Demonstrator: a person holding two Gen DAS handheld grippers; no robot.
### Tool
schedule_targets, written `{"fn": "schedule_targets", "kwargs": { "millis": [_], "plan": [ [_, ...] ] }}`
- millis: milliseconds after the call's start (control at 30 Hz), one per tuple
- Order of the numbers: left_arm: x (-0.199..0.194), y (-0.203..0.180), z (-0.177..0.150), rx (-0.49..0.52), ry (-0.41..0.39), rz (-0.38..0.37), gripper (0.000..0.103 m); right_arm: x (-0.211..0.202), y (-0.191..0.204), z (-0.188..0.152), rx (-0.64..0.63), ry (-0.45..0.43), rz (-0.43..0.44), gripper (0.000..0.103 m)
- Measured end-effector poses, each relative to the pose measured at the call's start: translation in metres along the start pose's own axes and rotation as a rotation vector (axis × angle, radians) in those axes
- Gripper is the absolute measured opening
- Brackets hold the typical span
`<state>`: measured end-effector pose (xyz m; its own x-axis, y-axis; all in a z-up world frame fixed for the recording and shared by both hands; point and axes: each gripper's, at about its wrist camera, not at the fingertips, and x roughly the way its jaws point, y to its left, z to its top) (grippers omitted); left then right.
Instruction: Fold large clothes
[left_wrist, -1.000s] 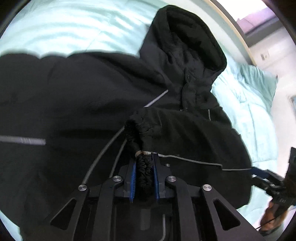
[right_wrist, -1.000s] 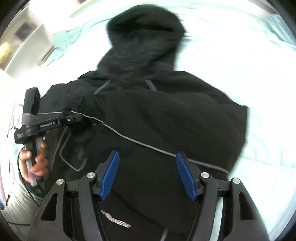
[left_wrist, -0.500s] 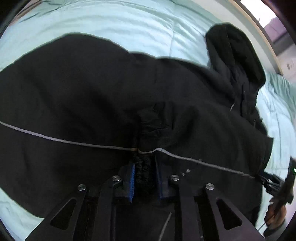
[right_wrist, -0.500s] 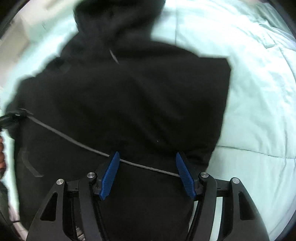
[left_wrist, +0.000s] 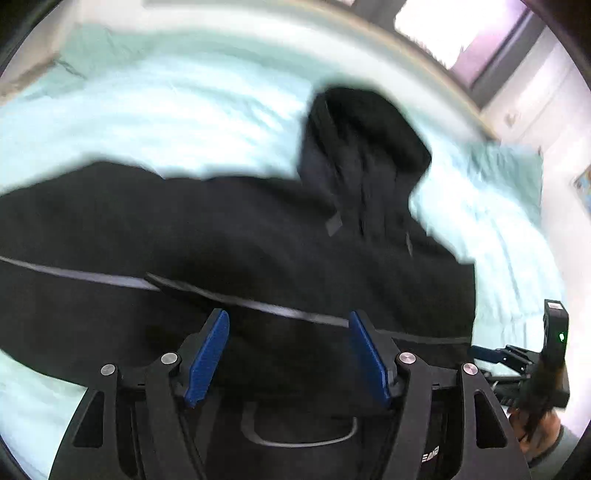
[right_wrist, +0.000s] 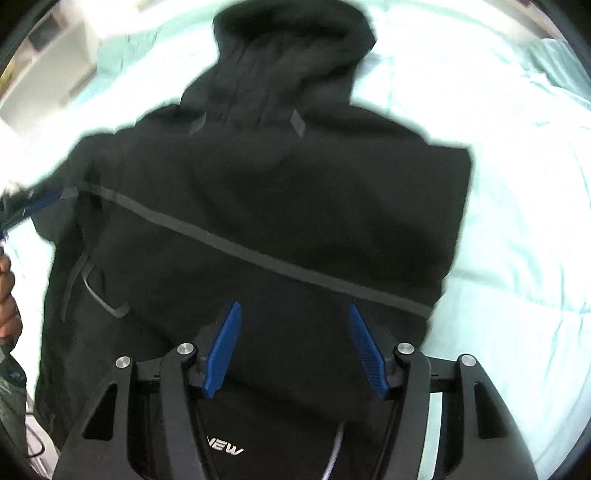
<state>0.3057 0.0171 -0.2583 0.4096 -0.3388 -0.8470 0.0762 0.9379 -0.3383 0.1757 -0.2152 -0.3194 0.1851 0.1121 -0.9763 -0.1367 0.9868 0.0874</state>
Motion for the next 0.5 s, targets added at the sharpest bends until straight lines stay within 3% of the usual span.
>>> {"fn": "schedule_targets", "kwargs": {
  "millis": [67,133,233,333,500],
  "plan": [
    [0.051,-0.005,-0.009,0.001,0.115,0.087,0.065,0.026,-0.002,-0.007,0.021,0.054,-0.019,0.051],
    [0.078,-0.001,-0.017,0.003,0.147,0.142,0.063,0.034,-0.006,-0.006,0.046,0.064,-0.007,0.051],
    [0.061,-0.009,-0.018,0.001,0.145,0.151,0.064,0.014,-0.009,-0.003,0.088,0.084,0.0,0.051],
    [0.013,-0.01,-0.019,-0.052,0.055,0.028,0.064,-0.025,-0.002,-0.013,0.092,0.036,0.018,0.051],
    [-0.053,0.013,-0.036,-0.124,-0.029,-0.012,0.064,-0.068,0.017,-0.045,0.141,0.017,0.068,0.051]
  ]
}}
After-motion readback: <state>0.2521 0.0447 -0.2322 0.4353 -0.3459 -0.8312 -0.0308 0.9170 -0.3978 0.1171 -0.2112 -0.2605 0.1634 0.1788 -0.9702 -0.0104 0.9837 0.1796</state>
